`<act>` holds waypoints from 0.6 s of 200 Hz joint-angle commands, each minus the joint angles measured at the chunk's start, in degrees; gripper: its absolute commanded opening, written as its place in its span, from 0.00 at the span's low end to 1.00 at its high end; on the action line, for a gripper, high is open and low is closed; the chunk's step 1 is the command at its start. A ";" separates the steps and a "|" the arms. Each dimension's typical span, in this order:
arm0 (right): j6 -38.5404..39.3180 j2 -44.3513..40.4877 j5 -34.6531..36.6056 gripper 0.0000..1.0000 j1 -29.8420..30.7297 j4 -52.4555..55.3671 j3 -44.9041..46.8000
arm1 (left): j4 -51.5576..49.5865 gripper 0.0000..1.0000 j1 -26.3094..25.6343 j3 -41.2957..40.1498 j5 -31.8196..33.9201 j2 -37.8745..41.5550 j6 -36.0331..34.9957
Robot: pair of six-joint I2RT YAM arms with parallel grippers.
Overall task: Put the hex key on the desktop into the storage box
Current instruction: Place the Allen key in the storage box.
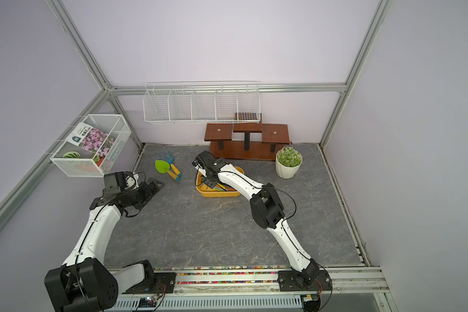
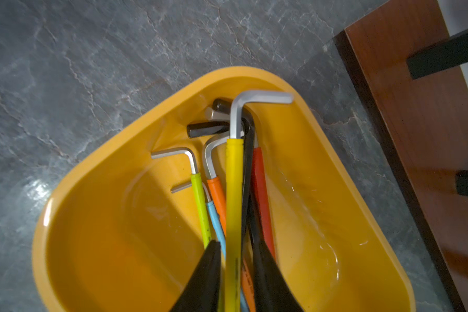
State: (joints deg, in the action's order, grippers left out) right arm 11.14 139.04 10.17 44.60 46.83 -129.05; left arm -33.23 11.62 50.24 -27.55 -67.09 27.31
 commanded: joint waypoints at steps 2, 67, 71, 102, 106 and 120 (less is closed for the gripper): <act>-0.48 -3.84 -0.54 0.41 -0.30 -1.56 3.99 | 0.65 1.00 0.20 -0.43 -0.77 -0.19 -1.03; -5.72 -17.44 3.03 0.66 -0.40 -9.30 18.92 | 2.62 1.00 -0.37 -1.48 2.90 4.39 -1.39; -6.04 -18.88 3.37 0.70 -0.43 -11.07 21.36 | 3.06 1.00 -0.45 -1.66 3.85 5.21 -1.23; -10.15 -28.33 6.74 0.98 -0.55 -17.78 33.66 | 7.55 1.00 -2.75 -5.16 12.77 12.98 0.51; -10.65 -29.38 7.21 0.98 -0.51 -18.18 34.80 | 8.32 1.00 -3.34 -5.88 14.13 13.93 0.71; -12.67 -32.91 9.41 0.99 -0.51 -19.47 39.14 | 11.03 1.00 -6.45 -7.69 18.97 16.46 1.82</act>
State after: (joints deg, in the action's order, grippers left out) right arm 3.44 110.52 15.16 44.53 32.67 -96.03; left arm -27.70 8.71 45.06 -18.31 -54.74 27.40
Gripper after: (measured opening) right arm 0.984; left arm 0.999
